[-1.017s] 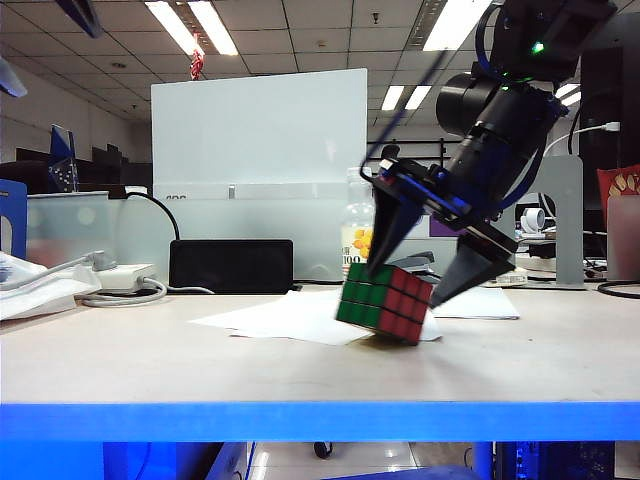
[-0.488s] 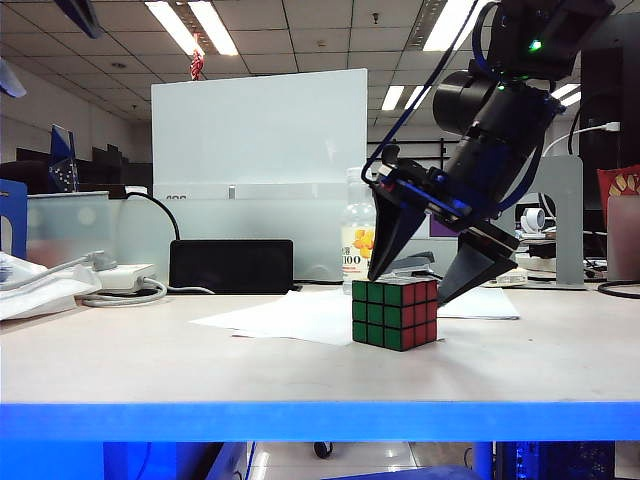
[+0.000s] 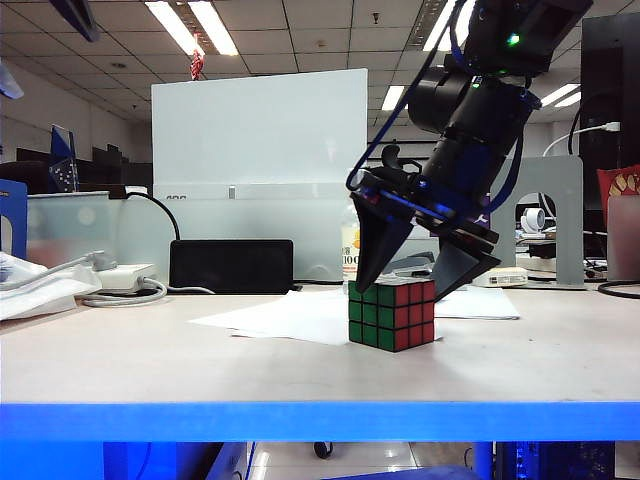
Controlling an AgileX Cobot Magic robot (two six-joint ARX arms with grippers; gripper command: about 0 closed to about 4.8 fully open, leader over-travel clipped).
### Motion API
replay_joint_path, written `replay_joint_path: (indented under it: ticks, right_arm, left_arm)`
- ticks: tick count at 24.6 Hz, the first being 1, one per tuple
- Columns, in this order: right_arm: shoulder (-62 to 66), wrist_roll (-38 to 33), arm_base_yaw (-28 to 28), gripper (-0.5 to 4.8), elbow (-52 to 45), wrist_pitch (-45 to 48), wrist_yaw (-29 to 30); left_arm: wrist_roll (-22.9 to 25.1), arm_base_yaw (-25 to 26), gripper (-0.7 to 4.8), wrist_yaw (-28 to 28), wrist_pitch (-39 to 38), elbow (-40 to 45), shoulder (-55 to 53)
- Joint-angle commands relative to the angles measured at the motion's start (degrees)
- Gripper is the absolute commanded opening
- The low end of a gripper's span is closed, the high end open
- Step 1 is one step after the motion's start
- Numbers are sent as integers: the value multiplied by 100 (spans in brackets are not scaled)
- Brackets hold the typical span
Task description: Rotate the Rubik's Cube so that the bottom side is facing up.
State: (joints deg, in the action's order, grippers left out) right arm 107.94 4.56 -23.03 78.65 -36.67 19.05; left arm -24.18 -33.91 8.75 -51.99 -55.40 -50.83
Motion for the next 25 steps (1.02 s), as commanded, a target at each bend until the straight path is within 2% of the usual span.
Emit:
replay_joint_path:
  ticks: [1,2,3,4,8,13,25]
  right_arm:
    - [-39,35,4,434,20,90,-212]
    - [-37,37,4,349,20,79,-236]
    - [-37,37,4,293,20,79,-212]
    - [-39,33,4,262,20,90,-146]
    - [-39,33,4,279,20,72,63]
    - [-28,-9,4,269,20,50,149]
    - [-7,-1032,76,270,20,481,2269]
  left_arm:
    - [17,2,328,-17,20,-13,9]
    - [17,2,328,-20,20,-13,9]
    - [17,2,328,-20,20,-13,9]
    - [17,2,328,-20,20,-13,9]
    - [17,2,328,-22,20,-13,9]
    - [17,2,328,-20,20,-13,9]
    - [17,2,328,-17,17,-13,9]
